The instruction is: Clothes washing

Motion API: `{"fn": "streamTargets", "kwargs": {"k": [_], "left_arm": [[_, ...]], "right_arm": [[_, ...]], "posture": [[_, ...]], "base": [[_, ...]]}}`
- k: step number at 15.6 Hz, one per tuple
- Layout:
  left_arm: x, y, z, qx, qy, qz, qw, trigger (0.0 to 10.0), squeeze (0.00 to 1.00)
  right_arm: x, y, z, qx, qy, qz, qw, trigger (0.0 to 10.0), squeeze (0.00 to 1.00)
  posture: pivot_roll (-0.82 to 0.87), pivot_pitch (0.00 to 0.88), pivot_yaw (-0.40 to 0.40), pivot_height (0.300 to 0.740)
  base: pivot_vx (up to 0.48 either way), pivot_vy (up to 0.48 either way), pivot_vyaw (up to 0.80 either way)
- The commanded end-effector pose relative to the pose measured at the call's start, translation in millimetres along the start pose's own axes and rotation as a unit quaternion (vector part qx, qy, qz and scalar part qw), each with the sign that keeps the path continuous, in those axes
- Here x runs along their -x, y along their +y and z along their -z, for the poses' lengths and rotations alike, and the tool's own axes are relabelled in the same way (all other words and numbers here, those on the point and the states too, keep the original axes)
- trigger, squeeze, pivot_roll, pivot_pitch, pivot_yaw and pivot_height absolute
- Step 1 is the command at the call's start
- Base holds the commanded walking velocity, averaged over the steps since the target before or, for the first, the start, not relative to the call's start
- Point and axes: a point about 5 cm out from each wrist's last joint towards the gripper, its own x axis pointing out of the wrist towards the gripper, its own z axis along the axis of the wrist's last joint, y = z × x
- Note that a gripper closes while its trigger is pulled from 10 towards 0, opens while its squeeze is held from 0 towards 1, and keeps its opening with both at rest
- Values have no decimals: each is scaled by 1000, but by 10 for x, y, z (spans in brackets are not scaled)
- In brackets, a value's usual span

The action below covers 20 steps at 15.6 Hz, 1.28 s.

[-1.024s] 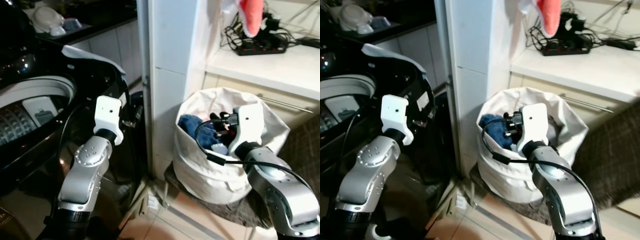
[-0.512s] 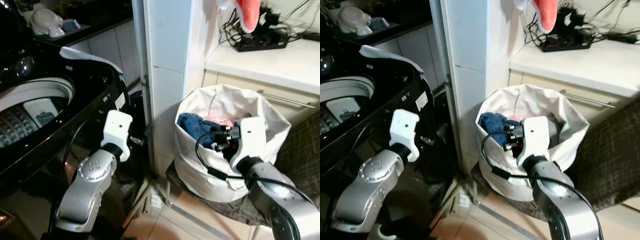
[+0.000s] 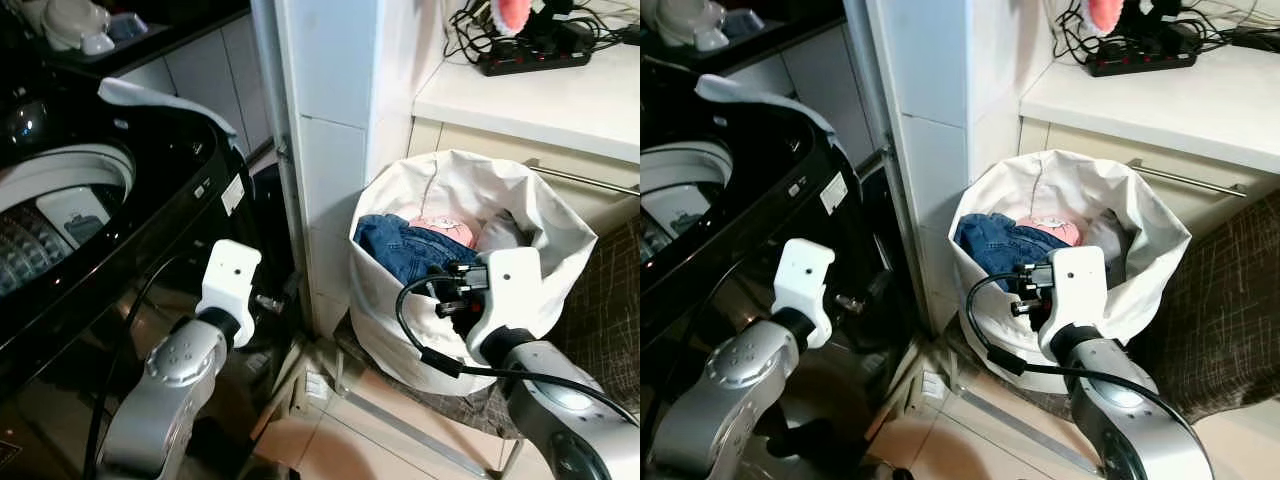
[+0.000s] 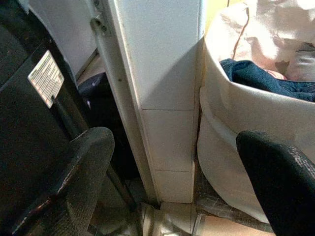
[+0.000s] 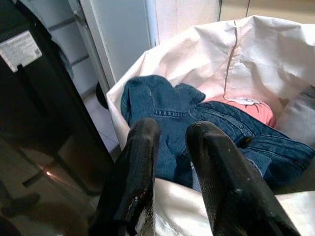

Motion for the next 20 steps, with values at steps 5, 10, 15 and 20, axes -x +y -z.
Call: {"fn": "streamTargets", "kwargs": {"k": [5, 10, 15, 20], "left_arm": [[7, 42, 0, 20, -5, -39, 999, 10000, 0], [-248, 210, -289, 22, -78, -73, 994, 10000, 0], [-388, 118, -371, 7, -133, -56, 990, 10000, 0], [-417, 190, -115, -1, -131, -60, 990, 10000, 0]], "right_arm": [[8, -41, -48, 9, 3, -8, 1000, 10000, 0], [-171, -155, -255, 50, -44, 10, 998, 10000, 0], [-336, -259, -75, 72, -90, 78, 990, 10000, 0], [-360, -260, 97, 10, -121, 68, 990, 10000, 0]], "posture": [[-26, 37, 31, 740], [-62, 0, 22, 740], [-77, 0, 68, 740], [-81, 0, 66, 740]], "base": [[0, 0, 0], [0, 0, 0], [0, 0, 0], [0, 0, 0]]}}
